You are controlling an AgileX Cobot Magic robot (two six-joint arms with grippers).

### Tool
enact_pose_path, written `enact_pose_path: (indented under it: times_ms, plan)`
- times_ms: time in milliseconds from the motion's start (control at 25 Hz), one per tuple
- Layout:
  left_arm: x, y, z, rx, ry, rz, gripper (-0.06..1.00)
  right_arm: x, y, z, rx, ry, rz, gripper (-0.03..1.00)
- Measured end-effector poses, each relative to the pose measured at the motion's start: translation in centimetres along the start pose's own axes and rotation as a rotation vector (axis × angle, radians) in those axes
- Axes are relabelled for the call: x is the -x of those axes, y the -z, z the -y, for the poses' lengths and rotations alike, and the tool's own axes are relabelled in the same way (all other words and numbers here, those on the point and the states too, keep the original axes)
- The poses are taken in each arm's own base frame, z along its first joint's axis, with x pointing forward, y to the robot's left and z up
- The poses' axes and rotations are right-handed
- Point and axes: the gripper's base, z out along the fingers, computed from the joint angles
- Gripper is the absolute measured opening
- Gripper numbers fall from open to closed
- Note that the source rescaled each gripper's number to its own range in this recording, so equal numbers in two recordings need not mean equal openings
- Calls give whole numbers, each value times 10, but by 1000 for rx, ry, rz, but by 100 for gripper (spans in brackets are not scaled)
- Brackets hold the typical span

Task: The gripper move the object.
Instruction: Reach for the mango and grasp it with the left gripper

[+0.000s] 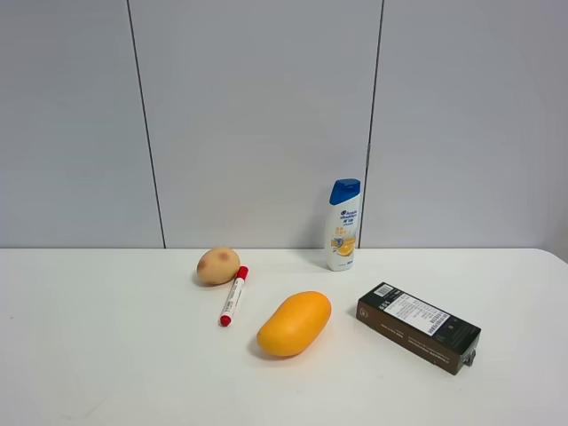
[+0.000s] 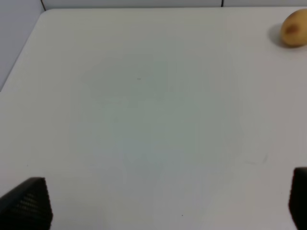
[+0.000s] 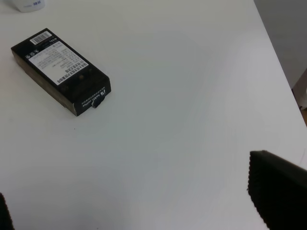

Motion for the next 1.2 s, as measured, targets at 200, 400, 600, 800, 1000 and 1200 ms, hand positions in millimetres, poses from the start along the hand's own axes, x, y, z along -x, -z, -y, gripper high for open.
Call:
enact_pose_path:
  times_ms: [200, 400, 600, 800, 1000, 1200]
  plan:
    - [0, 0, 0, 0, 0, 0, 100, 0, 0, 0, 0, 0, 0, 100]
    - [0, 0, 0, 0, -1, 0, 100, 0, 0, 0, 0, 0, 0, 100]
    - [0, 0, 0, 0, -1, 0, 100, 0, 0, 0, 0, 0, 0, 100]
    - [0, 0, 0, 0, -1, 0, 100, 0, 0, 0, 0, 0, 0, 100]
    - [0, 0, 0, 0, -1, 0, 100, 0, 0, 0, 0, 0, 0, 100]
    - [1, -1, 2, -26, -21, -9, 100, 0, 0, 0, 0, 0, 0, 100]
